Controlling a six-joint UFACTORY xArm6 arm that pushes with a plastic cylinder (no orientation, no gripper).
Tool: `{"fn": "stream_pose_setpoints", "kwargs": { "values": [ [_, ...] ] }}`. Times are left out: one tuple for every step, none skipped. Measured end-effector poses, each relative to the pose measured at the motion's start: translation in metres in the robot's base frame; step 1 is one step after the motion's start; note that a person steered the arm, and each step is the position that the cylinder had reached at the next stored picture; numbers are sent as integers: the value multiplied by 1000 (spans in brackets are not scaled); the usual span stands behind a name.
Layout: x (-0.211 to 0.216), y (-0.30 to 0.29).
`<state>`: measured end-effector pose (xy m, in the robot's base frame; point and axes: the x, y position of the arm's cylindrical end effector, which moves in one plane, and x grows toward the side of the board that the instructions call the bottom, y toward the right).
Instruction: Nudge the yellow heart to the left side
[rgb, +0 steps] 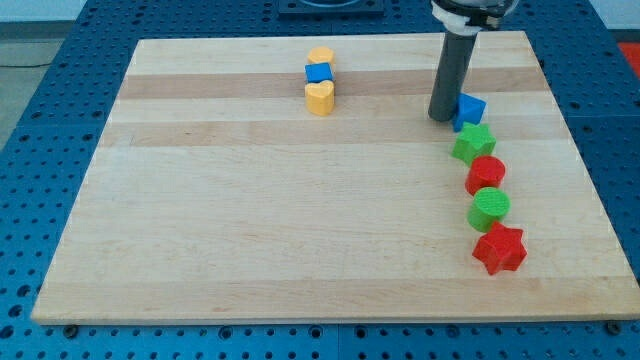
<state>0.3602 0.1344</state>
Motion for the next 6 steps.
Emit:
{"fn": "stream_pose_setpoints", "kwargs": {
  "values": [
    [-2, -41],
    [11, -85],
    [22, -135],
    [12, -181],
    [-17, -189],
    [-34, -183]
  ]
}}
